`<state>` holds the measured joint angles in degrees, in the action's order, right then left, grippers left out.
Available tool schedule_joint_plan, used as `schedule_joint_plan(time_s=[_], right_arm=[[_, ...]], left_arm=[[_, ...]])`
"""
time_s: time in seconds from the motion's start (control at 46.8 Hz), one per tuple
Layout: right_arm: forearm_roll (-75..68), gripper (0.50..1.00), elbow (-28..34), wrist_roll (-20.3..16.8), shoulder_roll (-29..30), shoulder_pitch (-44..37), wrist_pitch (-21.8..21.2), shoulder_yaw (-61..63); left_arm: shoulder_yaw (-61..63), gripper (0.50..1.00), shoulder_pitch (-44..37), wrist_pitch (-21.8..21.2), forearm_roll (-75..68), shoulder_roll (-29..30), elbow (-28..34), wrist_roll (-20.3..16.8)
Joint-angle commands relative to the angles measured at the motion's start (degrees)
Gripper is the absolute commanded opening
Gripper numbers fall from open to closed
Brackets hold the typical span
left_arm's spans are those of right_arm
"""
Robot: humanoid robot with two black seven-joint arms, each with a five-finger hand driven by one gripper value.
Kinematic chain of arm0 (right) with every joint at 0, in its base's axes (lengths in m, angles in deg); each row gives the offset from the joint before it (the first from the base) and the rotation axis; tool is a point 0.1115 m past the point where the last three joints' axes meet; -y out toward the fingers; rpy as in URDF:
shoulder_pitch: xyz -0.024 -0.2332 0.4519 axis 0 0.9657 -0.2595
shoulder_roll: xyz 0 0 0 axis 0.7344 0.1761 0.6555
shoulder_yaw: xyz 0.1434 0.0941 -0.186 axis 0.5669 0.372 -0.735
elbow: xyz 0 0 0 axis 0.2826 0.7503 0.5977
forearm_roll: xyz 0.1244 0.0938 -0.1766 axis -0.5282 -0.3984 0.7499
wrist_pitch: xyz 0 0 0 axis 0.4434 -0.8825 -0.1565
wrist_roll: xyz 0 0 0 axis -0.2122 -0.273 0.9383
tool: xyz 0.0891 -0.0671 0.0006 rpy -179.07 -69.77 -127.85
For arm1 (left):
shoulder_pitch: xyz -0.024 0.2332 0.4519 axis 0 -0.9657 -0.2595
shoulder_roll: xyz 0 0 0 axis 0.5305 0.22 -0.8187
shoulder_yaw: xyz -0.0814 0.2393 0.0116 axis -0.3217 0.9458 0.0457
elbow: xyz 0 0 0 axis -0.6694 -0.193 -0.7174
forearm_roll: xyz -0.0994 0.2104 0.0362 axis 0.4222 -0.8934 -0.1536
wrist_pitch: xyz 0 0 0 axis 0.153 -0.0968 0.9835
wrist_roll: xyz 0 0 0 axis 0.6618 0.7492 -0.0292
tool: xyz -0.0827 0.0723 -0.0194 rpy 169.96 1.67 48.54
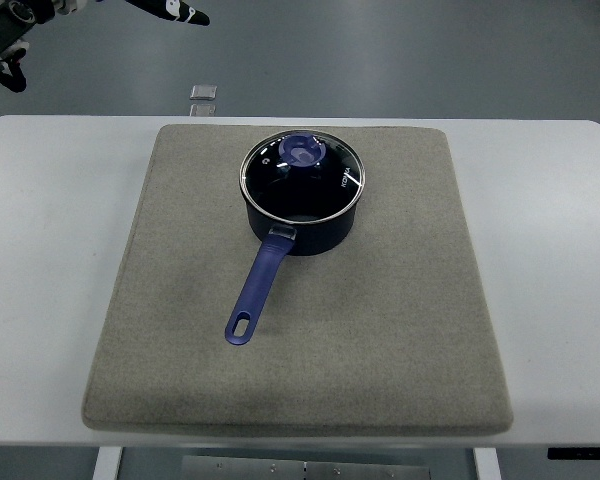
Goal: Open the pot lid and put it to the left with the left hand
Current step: 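Move the left hand over the saucepan toward the blue lid knob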
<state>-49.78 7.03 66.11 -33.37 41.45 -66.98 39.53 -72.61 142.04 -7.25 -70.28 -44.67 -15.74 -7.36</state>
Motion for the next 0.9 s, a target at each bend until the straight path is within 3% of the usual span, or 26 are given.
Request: schedule_joint_plan(time_s=[0.0, 0.149, 0.32, 0.619, 0.875], right_arm=[[0.0, 0.917, 0.0, 0.0, 0.0, 0.1, 0.0, -0.1], [0.0, 0.917, 0.0, 0.0, 0.0, 0.0, 0.0, 0.0], [0.0, 0.917, 0.0, 0.0, 0.0, 0.0, 0.0, 0.0], [0.0, 0.917, 0.0, 0.0, 0.0, 0.0, 0.0, -0.1], [0.0, 0.917, 0.0, 0.0, 0.0, 0.0, 0.0, -0.1]], left_arm=[[0.0, 0.99, 1.3, 0.0, -6.8, 0.4, -3.0, -0.3], [-0.1, 0.99, 3.3, 0.4, -17.5, 1.3, -7.8, -2.0], [0.0, 0.988, 3.8, 0.7, -29.1, 1.4, -11.1, -7.3], [0.0, 0.975, 3.5, 0.3, -35.2, 1.2, -11.1, -7.3], [-0.4, 0.981, 4.2, 5.1, -35.3, 1.2, -13.5, -7.3]])
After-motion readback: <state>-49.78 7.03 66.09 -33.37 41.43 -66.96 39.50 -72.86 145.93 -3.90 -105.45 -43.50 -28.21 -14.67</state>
